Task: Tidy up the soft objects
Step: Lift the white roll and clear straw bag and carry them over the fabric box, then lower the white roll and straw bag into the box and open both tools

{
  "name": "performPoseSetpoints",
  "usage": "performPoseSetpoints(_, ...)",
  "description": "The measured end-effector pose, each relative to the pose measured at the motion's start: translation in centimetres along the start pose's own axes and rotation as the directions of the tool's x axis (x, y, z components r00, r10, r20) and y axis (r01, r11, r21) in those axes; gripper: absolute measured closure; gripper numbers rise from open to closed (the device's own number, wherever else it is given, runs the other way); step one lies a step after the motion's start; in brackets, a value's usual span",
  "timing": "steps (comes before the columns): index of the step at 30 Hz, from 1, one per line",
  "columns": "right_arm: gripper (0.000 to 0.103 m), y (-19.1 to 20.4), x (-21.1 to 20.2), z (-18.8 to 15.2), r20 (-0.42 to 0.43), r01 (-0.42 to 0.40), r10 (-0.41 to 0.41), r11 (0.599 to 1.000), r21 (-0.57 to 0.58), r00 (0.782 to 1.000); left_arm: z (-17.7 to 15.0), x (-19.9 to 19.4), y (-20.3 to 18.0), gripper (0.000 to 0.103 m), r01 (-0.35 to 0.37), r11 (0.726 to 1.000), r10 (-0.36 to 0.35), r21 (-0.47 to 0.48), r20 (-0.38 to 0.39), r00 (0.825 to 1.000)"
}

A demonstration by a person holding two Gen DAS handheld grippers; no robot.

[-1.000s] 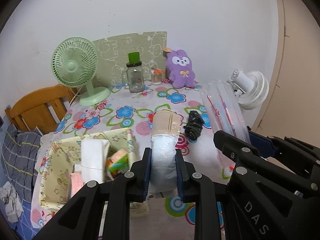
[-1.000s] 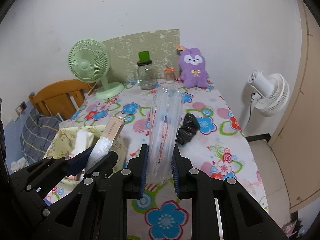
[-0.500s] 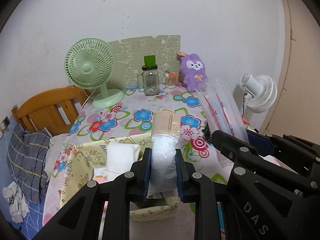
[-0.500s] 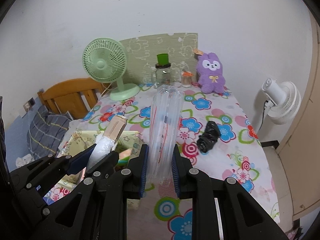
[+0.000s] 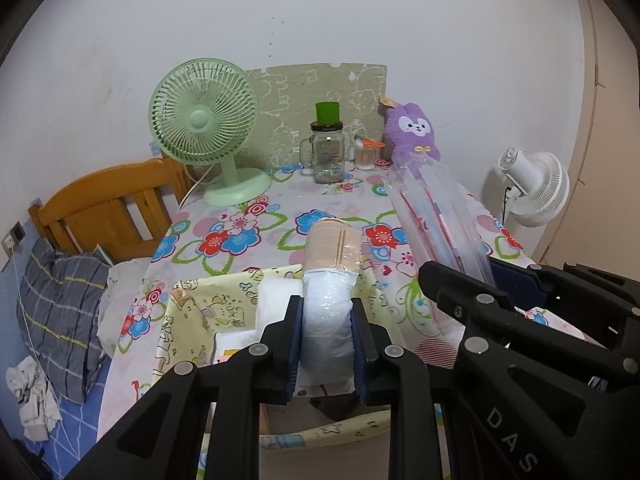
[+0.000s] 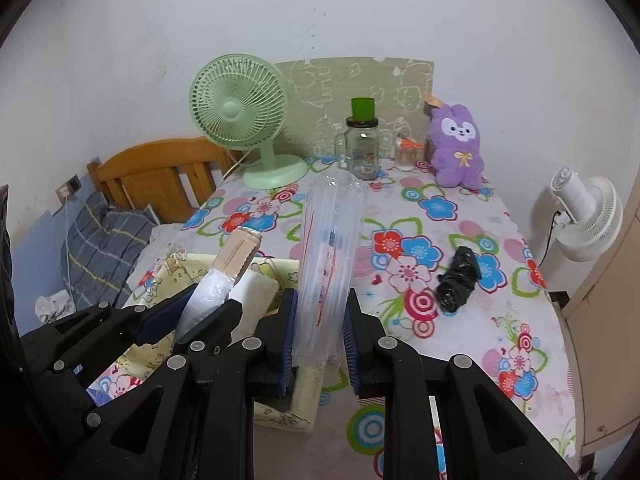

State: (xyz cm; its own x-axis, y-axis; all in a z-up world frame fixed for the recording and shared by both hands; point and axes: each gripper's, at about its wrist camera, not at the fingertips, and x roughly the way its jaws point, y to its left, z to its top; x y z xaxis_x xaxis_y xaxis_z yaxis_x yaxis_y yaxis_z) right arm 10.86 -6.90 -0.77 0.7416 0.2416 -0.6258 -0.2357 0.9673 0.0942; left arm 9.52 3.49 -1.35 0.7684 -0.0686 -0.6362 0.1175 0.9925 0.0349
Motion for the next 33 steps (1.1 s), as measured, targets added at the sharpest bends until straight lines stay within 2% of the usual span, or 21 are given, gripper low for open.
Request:
performPoseSetpoints(12, 0.078, 2.9, 3.2, 0.1, -0.069, -0.055, 0.054, 0.998, -0.018, 0.996, -1.0, 1.7, 3.1, 0.081, -0.038, 0.999, 0.037, -0.023, -0.042, 0.998)
performPoseSetpoints(25, 0.078, 5.0, 6.4, -0.9, -0.143, -0.084, 0.079, 0.996, -0.029, 0.987, -2.6, 4.5, 5.6, 0.08, -0.068, 0.996, 0.061, -0.053, -0.12, 0.991)
performPoseSetpoints(30, 0.078, 5.3, 7.7, -1.3, -0.175, -0.088, 0.08, 0.996, -0.034, 0.981, -3.2, 5.7, 6.3, 0.076, -0.076, 0.993, 0.063, -0.085, -0.151, 0.987)
performPoseSetpoints(33, 0.078, 5.5, 8.1, -1.5, -0.182, -0.087, 0.078, 0.995, -0.044, 0.98, -3.4, 6.0, 6.5, 0.069, -0.079, 0.992, 0.063, -0.095, -0.157, 0.986)
